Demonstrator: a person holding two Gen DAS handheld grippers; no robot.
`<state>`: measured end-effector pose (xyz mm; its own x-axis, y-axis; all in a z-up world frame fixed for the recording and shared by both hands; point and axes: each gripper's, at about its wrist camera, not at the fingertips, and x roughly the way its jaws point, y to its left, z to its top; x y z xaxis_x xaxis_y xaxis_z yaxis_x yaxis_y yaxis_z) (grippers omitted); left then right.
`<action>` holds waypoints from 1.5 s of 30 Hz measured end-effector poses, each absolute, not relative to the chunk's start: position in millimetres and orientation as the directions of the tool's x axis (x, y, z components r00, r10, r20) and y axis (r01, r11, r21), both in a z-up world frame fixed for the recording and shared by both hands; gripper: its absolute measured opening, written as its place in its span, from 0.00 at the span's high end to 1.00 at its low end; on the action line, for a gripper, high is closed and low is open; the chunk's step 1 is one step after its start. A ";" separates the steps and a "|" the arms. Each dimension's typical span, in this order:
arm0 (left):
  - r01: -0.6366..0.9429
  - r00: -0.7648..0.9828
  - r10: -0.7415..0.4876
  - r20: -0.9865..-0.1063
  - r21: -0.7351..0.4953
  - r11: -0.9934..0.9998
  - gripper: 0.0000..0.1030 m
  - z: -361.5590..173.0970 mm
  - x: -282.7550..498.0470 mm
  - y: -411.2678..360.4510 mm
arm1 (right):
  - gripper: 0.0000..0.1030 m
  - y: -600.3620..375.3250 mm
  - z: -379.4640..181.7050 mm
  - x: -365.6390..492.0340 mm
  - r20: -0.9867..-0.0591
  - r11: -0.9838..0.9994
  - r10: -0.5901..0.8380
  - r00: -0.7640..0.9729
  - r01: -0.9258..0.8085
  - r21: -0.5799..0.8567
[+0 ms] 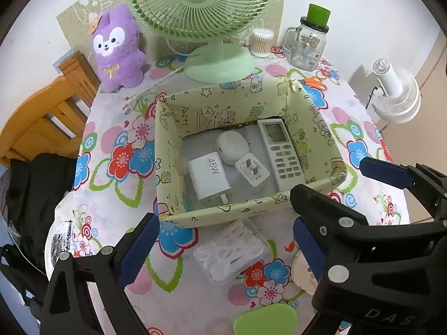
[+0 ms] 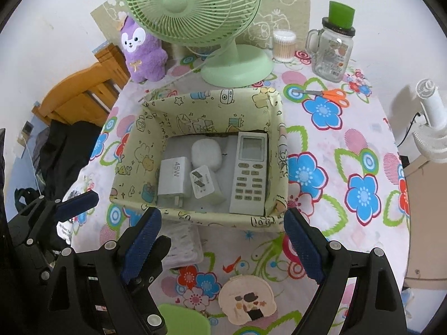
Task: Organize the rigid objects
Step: 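Raise both open tools out of the box and back from it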
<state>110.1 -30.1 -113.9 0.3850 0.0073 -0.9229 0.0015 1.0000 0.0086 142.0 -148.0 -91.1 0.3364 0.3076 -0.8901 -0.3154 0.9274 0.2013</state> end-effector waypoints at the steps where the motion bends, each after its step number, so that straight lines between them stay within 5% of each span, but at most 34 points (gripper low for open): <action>1: 0.003 0.388 0.008 -0.921 0.010 1.000 0.05 -112.0 108.6 -31.0 | 0.12 -148.6 -88.6 140.2 -0.888 0.929 0.305 0.343 -0.315 0.197; 22: -0.028 0.424 0.039 -0.905 0.030 0.999 0.05 -87.0 81.6 -39.7 | 0.12 -169.1 -57.7 109.7 -0.871 0.933 0.291 0.397 -0.320 0.166; 45: -0.116 0.396 0.028 -0.918 -0.020 0.993 0.05 -118.5 42.7 -42.4 | 0.12 -191.7 -84.1 83.6 -0.886 0.910 0.301 0.352 -0.384 0.157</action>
<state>42.7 -42.4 -118.5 0.3957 0.0280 -0.9180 -0.1164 0.9930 -0.0198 83.6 -191.7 -84.1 0.3515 0.3013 -0.8864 -0.3844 0.9098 0.1568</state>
